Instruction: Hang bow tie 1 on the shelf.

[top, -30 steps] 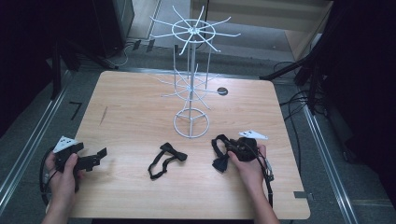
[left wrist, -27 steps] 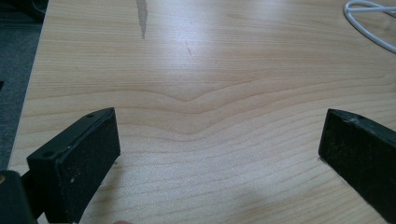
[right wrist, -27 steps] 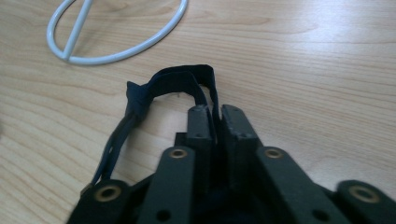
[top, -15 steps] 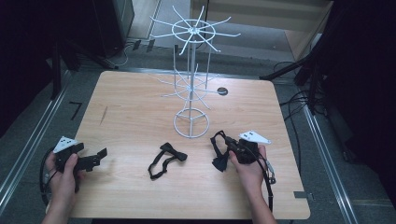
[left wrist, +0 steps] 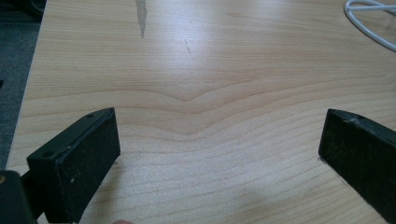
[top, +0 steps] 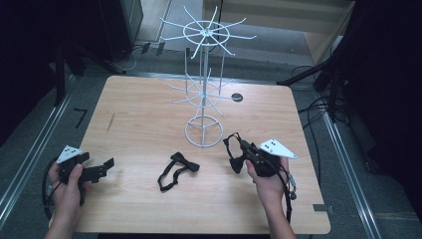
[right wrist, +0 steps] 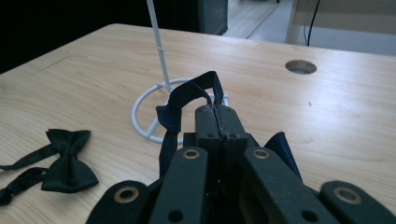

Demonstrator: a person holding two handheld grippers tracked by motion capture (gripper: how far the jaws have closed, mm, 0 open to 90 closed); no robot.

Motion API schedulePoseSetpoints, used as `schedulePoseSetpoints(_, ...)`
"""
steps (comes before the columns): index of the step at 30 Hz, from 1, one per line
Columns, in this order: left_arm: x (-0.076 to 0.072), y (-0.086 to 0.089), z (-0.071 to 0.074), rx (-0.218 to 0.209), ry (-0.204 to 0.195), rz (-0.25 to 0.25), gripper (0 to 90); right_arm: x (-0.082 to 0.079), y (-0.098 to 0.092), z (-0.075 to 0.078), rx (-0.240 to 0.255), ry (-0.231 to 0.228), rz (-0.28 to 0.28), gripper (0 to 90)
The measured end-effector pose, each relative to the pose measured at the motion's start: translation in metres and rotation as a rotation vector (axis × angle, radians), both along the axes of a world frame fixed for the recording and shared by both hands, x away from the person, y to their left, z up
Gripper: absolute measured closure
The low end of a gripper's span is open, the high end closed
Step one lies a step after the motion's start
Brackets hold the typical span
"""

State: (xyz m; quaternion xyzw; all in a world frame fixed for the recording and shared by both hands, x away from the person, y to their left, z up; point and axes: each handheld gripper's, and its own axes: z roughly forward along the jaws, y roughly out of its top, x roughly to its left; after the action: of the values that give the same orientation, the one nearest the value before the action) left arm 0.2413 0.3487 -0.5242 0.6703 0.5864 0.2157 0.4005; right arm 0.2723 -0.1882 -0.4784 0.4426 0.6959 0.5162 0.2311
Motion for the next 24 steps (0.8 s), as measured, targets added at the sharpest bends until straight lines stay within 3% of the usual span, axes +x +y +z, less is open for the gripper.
schedulePoseSetpoints(11, 0.0, 0.0, 0.0, 0.003, 0.001, -0.006, 0.0, -0.007, 0.009, 0.015, 0.001, -0.06, 0.035, 90.0)
schedulePoseSetpoints(24, 0.001, -0.001, 0.0, 0.005, 0.0, -0.013, 0.0, -0.013, 0.012, 0.031, 0.01, -0.098, 0.05, 90.0)
